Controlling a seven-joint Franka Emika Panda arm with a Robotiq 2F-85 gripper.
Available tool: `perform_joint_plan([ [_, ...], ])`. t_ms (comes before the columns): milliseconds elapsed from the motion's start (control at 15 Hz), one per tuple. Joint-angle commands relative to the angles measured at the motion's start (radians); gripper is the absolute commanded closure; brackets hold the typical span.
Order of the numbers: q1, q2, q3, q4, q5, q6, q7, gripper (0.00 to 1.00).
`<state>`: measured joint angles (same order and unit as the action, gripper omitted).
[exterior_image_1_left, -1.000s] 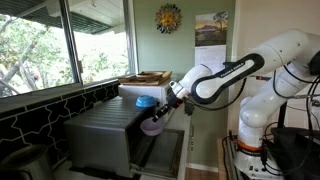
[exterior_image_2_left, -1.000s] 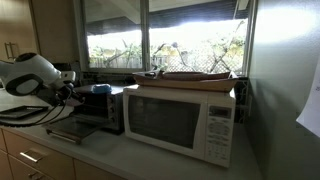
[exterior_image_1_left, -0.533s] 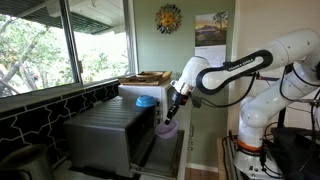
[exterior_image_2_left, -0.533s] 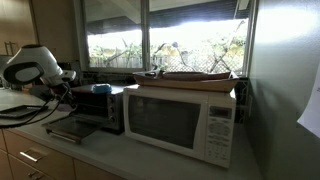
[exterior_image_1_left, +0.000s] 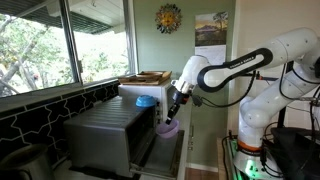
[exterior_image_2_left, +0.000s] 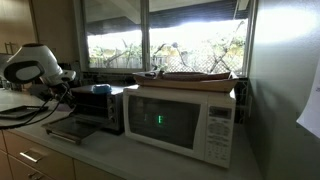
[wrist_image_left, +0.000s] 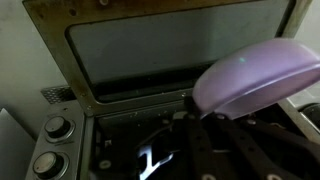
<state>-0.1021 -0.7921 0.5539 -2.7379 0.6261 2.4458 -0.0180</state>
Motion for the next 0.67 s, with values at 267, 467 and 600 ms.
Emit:
perform_joint_plan([
  [267, 0.290, 0.100, -0.268, -0.002, -0.044, 0.111, 0.102, 0.98],
  [467, 0.352, 0.137, -0.326, -0.004, -0.017, 0.100, 0.160, 0.98],
  [600, 0.350, 0.153, -0.321, -0.008, -0.032, 0.116, 0.207, 0.98],
])
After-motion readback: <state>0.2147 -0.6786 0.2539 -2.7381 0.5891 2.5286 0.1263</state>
